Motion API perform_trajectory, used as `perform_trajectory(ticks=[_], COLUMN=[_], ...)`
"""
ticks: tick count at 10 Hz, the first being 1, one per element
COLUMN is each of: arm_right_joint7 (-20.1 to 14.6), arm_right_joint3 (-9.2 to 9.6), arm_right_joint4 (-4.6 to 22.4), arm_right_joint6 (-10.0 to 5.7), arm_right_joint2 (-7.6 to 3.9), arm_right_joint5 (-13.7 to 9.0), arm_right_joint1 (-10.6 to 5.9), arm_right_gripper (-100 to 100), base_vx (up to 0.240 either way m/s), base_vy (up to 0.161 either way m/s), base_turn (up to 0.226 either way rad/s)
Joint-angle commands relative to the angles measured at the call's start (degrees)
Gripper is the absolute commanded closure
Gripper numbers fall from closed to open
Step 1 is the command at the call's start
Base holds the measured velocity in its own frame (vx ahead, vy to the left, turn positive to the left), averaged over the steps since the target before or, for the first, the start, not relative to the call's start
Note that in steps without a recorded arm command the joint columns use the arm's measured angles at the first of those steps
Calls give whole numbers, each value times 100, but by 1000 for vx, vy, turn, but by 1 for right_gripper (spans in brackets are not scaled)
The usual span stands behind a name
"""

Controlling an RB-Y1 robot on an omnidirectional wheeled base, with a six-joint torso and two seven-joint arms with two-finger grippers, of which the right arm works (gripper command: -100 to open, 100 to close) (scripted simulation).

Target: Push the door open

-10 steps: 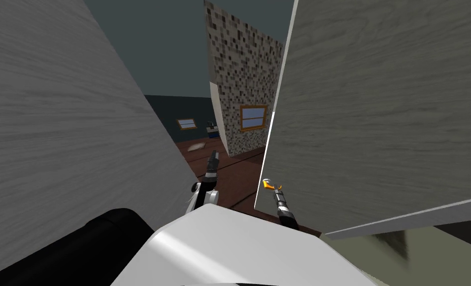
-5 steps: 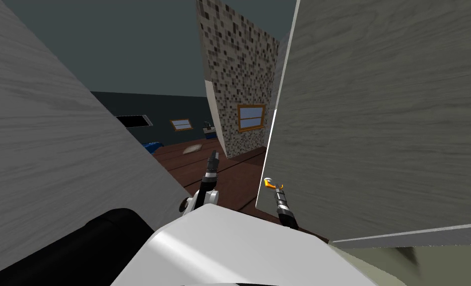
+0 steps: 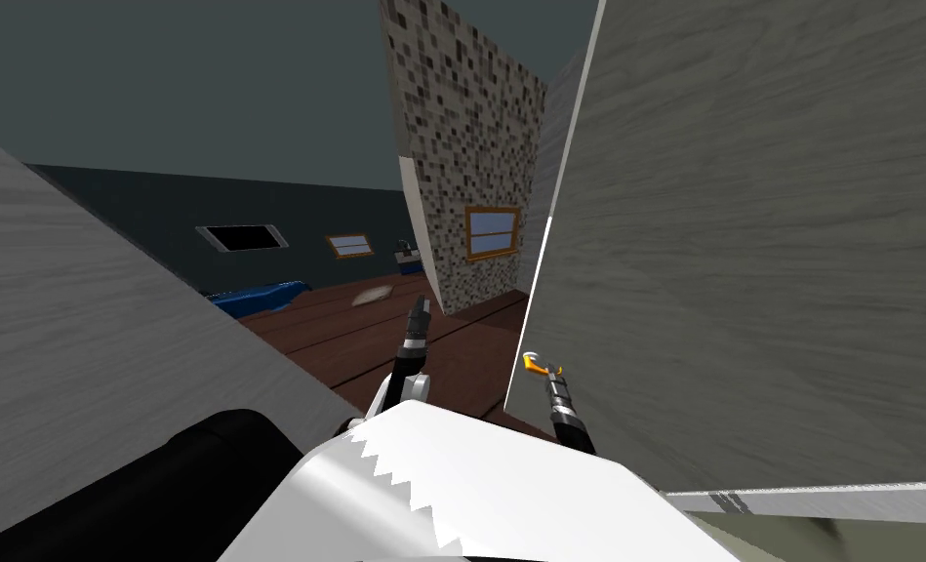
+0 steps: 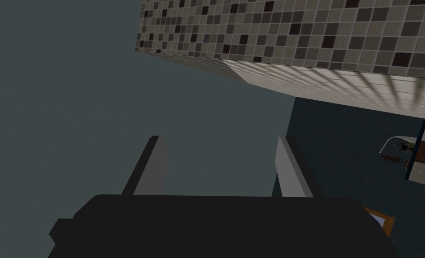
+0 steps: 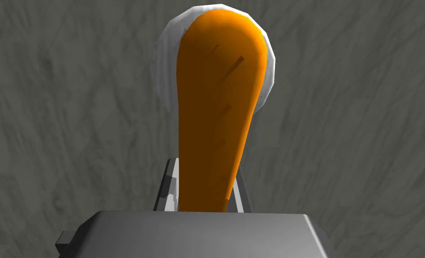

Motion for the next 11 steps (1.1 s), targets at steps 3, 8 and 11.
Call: perform_trajectory(ticks=[3,8,11], arm_right_joint7=[82,170,196], arm_right_joint3=[-250,-506,-706], arm_right_joint4=[-124,-110,-94], arm_right_joint6=[-7,-1,-4], arm_right_joint2=[-98,227,-69], arm_right_joint5=[-132,-282,-382], arm_right_joint1=[-14,-44,-30], arm_right_gripper=[100,100,100], base_vx=[238,183,132], base_vy=[33,97,40], base_turn=[-61,-89,-58])
